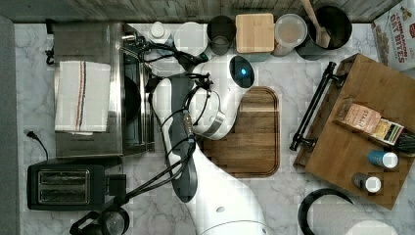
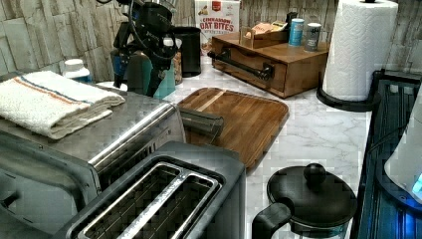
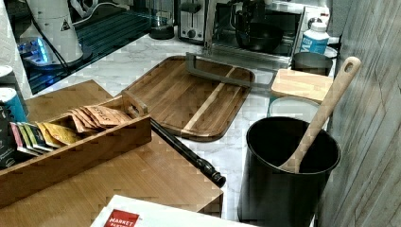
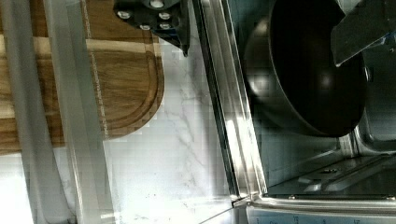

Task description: Put the bowl in the oven.

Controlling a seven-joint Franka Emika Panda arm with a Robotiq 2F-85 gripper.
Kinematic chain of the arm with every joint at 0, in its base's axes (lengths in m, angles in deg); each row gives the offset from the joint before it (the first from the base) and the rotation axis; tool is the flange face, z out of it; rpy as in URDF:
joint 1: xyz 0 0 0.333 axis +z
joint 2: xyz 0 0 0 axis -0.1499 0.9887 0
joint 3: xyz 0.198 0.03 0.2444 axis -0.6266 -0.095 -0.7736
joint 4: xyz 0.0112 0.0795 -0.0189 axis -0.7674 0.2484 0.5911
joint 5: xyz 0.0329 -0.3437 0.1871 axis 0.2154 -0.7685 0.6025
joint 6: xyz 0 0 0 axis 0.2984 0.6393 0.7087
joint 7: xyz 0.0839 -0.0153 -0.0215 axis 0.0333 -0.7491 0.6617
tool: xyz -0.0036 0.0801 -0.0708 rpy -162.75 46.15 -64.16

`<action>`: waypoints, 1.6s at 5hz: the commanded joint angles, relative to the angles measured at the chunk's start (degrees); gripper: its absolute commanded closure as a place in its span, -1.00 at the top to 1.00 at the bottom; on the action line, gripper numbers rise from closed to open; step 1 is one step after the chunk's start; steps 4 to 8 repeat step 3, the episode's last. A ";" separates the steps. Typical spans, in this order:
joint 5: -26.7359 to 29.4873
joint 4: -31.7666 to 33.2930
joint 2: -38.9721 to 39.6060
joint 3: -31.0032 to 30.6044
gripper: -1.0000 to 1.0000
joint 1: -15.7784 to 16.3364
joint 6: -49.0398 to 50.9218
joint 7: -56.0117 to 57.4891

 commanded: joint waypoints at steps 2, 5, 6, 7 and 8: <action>0.24 -1.63 -1.77 -1.12 1.00 -0.32 0.43 5.24; 0.75 -1.68 -1.89 0.26 1.00 0.91 0.66 5.53; 0.75 -1.68 -1.89 0.26 1.00 0.91 0.66 5.53; 0.75 -1.68 -1.89 0.26 1.00 0.91 0.66 5.53; 0.75 -1.68 -1.89 0.26 1.00 0.91 0.66 5.53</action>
